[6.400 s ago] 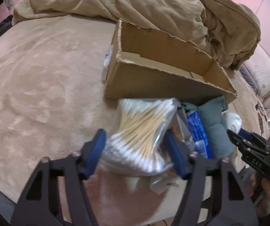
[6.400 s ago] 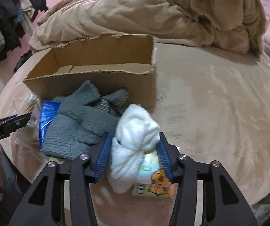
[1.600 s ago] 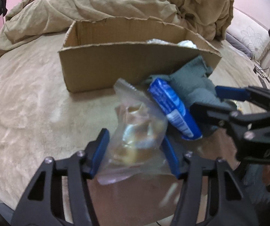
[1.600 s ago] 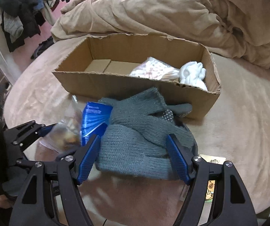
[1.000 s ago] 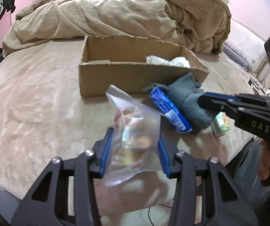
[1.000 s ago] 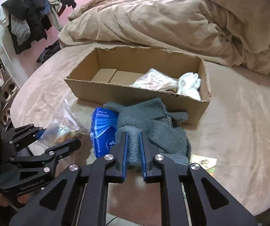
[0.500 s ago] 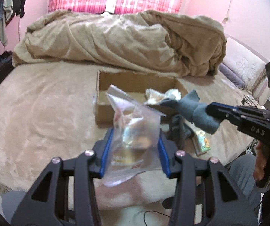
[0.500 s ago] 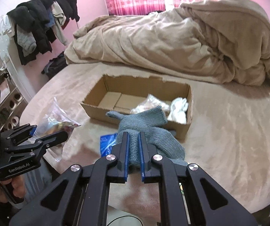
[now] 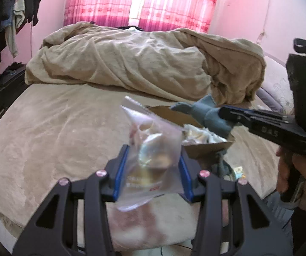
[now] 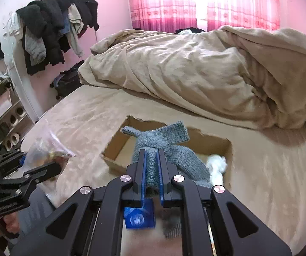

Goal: Organize objects
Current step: 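Lower clear bag and gloves into the box and open both tools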

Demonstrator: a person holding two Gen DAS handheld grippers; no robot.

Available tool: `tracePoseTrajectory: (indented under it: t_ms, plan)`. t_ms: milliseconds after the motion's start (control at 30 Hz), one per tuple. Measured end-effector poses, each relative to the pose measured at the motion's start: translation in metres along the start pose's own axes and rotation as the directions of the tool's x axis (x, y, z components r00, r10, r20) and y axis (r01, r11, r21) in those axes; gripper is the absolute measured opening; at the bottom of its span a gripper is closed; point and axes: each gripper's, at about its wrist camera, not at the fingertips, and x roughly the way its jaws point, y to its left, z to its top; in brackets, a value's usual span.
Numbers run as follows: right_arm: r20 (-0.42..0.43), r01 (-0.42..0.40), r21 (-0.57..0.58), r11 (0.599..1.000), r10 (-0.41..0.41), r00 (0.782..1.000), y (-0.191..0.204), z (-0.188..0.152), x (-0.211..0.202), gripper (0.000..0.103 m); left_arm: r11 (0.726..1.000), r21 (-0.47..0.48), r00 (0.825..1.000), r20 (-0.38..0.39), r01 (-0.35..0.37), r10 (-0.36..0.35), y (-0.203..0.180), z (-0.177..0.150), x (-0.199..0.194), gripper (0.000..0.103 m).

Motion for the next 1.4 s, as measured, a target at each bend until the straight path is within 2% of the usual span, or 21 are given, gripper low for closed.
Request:
tracePoseTrajectory:
  t_ms: [233,600,667,733,833,1000,1233,1400]
  plan:
    - [-0.029,-0.018,0.002,1.000,0.018,0.999,0.011,0.015,0.061,0.010,0.999,-0.035,1.000,-0.006,-0.018,0.018,0.026,0.008,0.022,0.045]
    - [-0.139,-0.079,0.012,0.997,0.080,0.987,0.029,-0.005,0.149,0.012,0.997,-0.068,0.999,-0.032,-0.034,0.032,0.046,0.013,0.059,0.045]
    - [-0.143,-0.085,-0.003,0.996,0.083,0.986,0.032,-0.008,0.147,0.017,0.997,-0.072,0.999,-0.041,-0.033,0.030,0.045,0.013,0.067,0.045]
    - [-0.130,-0.069,-0.011,0.998,0.067,0.989,0.030,-0.009,0.139,0.032,0.996,-0.078,0.998,-0.048,-0.033,0.029,0.043,0.015,0.073,0.045]
    - [-0.102,-0.047,-0.001,0.999,0.047,0.994,0.020,-0.009,0.121,0.043,0.997,-0.076,0.998,-0.051,-0.034,0.030,0.036,0.017,0.079,0.045]
    - [-0.070,-0.023,0.012,1.000,0.024,0.997,0.001,-0.010,0.094,0.050,0.998,-0.063,0.998,-0.062,-0.022,0.018,0.014,0.024,0.090,0.045]
    - [0.001,-0.002,0.059,0.998,0.002,1.000,-0.036,-0.015,0.057,0.050,1.000,-0.026,0.995,-0.105,0.000,-0.003,-0.029,0.033,0.123,0.045]
    - [0.052,0.004,0.119,0.993,-0.010,0.999,-0.067,-0.020,0.037,0.051,1.000,-0.002,0.992,-0.128,-0.009,0.009,-0.049,0.043,0.154,0.045]
